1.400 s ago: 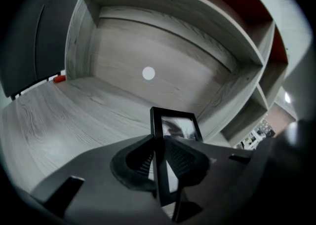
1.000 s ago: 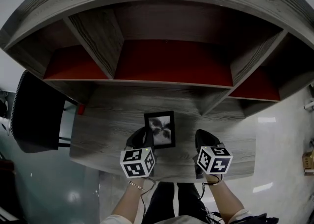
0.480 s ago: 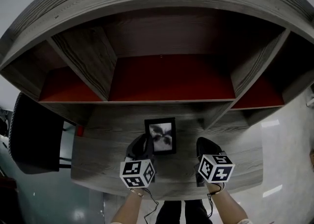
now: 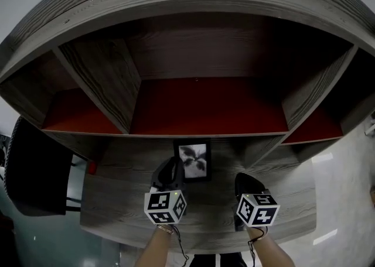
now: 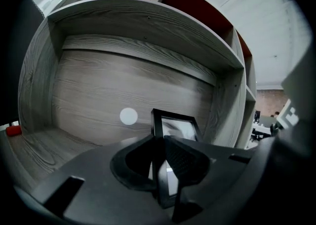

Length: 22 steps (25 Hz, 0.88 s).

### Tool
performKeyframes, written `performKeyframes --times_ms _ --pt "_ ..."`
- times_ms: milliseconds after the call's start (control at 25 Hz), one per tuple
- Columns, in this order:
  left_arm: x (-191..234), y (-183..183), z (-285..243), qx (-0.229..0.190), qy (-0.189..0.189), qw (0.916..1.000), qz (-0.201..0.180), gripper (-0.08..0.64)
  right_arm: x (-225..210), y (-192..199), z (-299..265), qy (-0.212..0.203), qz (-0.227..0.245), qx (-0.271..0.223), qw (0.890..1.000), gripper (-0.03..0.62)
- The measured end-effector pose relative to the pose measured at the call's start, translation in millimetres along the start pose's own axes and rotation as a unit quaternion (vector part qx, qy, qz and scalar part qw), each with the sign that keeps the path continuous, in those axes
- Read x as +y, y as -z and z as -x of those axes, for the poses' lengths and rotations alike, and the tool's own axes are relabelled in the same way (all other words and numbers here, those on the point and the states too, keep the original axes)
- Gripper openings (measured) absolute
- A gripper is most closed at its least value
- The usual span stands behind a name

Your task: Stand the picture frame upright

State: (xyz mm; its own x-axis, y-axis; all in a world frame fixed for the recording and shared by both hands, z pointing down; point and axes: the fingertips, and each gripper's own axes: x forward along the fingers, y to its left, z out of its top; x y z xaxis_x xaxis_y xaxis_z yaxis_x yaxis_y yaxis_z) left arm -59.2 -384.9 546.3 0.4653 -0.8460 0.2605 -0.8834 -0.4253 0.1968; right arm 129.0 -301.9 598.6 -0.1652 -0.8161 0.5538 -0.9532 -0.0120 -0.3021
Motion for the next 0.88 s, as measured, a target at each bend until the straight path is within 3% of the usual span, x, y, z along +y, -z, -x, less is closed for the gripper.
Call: performKeyframes --times_ms 360,600,880 --pt "9 -10 -20 -0.02 0.0 0.9996 -0.022 0.075 12 -3 -13 -0.007 -0.013 -0.009 1.0 0.032" --pt "15 -9 -33 -0.035 -0.001 0.9994 -0.002 0.075 13 0 -22 -0.004 -0.017 -0.008 1.0 0.032" --pt "12 -19 -43 -0.064 0.017 0.9976 -0.017 0.075 17 -2 -23 -0.009 -0.017 -0.011 1.0 0.032"
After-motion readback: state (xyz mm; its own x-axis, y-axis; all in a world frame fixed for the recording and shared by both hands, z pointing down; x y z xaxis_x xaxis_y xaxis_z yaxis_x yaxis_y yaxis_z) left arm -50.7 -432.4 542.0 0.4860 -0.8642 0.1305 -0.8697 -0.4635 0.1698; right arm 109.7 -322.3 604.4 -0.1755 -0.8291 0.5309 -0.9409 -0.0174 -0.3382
